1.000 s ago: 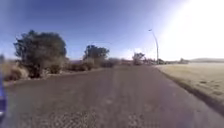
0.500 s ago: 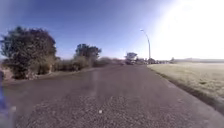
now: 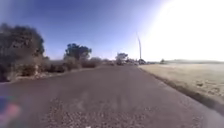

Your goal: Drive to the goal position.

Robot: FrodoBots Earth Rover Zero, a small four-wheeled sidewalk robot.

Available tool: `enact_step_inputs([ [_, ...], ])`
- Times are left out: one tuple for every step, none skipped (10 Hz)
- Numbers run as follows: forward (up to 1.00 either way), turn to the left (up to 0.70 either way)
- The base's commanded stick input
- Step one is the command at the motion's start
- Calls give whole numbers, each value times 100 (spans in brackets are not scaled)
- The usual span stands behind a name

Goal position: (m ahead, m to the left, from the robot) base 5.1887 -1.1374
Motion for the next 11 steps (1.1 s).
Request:
enact_step_inputs([
  [70,0],
  [70,0],
  [70,0],
  [70,0],
  [70,0],
  [70,0],
  [70,0],
  [70,0],
  [70,0],
  [70,0],
  [70,0],
])
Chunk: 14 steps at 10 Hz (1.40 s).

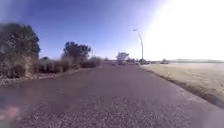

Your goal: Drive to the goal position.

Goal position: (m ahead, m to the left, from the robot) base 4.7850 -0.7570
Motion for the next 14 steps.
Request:
enact_step_inputs([
  [70,0],
  [70,0],
  [70,0],
  [70,0],
  [70,0],
  [70,0],
  [70,0],
  [70,0],
  [70,0],
  [70,0],
  [70,0],
  [70,0],
  [70,0],
  [70,0],
])
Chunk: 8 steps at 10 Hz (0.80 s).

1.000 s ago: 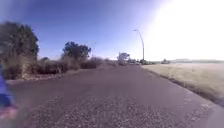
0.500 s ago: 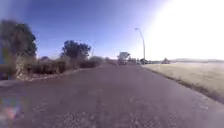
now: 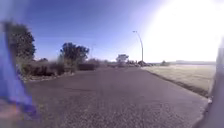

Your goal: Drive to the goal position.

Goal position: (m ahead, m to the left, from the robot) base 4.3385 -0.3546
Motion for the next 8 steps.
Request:
enact_step_inputs([
  [70,0],
  [70,0],
  [70,0],
  [70,0],
  [70,0],
  [70,0],
  [70,0],
  [70,0],
])
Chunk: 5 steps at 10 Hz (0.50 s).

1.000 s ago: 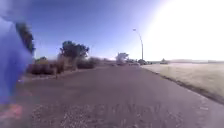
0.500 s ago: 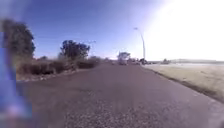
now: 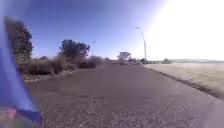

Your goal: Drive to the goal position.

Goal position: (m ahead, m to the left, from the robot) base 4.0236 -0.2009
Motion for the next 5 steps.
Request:
enact_step_inputs([
  [70,0],
  [70,0],
  [70,0],
  [70,0],
  [70,0],
])
